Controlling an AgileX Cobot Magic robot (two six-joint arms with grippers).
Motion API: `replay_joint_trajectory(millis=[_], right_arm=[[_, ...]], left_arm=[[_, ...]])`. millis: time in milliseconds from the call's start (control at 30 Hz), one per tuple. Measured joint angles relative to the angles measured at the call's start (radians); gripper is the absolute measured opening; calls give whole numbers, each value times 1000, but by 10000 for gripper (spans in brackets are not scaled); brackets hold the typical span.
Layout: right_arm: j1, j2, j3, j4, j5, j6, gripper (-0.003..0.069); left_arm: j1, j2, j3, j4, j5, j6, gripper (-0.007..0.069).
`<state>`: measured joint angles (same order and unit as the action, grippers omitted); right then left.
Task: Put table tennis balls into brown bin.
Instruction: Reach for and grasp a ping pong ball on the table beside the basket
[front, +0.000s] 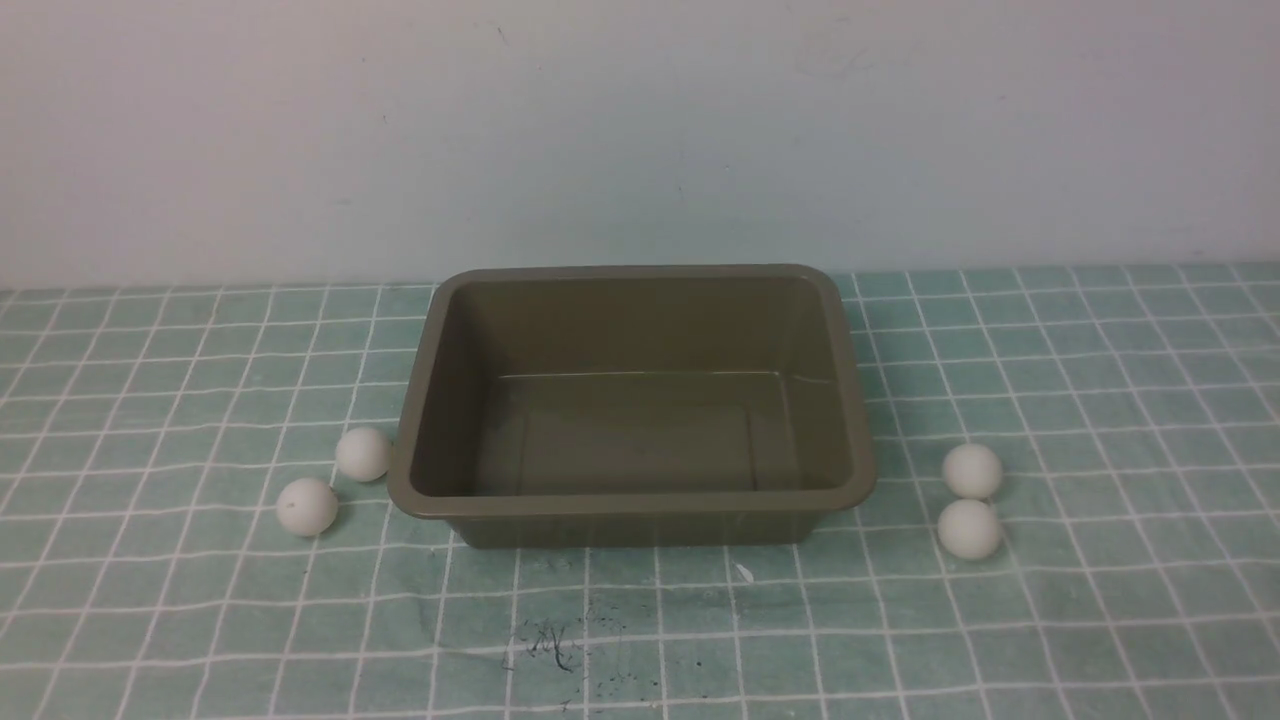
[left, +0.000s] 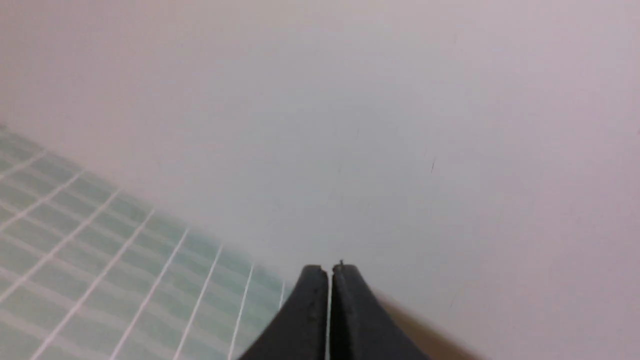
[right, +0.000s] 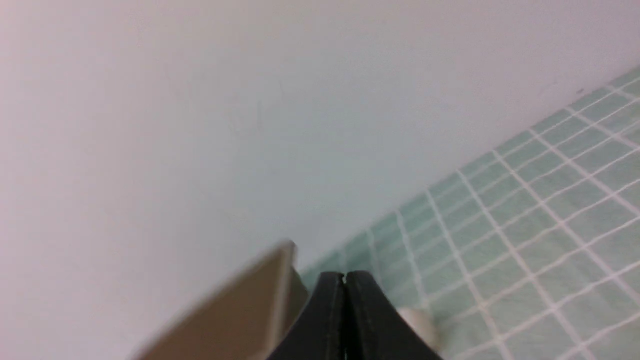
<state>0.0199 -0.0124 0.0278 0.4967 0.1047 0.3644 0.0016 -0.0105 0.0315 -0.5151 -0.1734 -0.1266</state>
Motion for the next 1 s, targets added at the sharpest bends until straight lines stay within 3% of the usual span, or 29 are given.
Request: replay_joint_trajectory(millis=[100,200,300,367,467,567,833,1000], right_arm=[[0,0,0,114,-50,22,-15],[0,0,0,165,-75,25,-15],[1,0,-8,173,-46,12,-15],[2,0,-32,155,-4,-16,-15],[10,43,-186,77,169,-123,-15],[10,173,-326,15,319,-192,-15],[10,725,-699,-98,759,-381,-15],[10,919,-838,-135,831,-440,-10]], left_arm=[[0,0,-8,-31,-132,-14,-5],[0,9,-102,-41,-67,-19,-5],[0,140,-278,-14,246,22,-5],[0,208,-334,4,357,47,-5],[0,501,-506,74,713,170,-5],[0,716,-595,103,849,282,-5],[0,1249,-819,118,906,500,-5],[0,1475,-952,171,911,512,17]])
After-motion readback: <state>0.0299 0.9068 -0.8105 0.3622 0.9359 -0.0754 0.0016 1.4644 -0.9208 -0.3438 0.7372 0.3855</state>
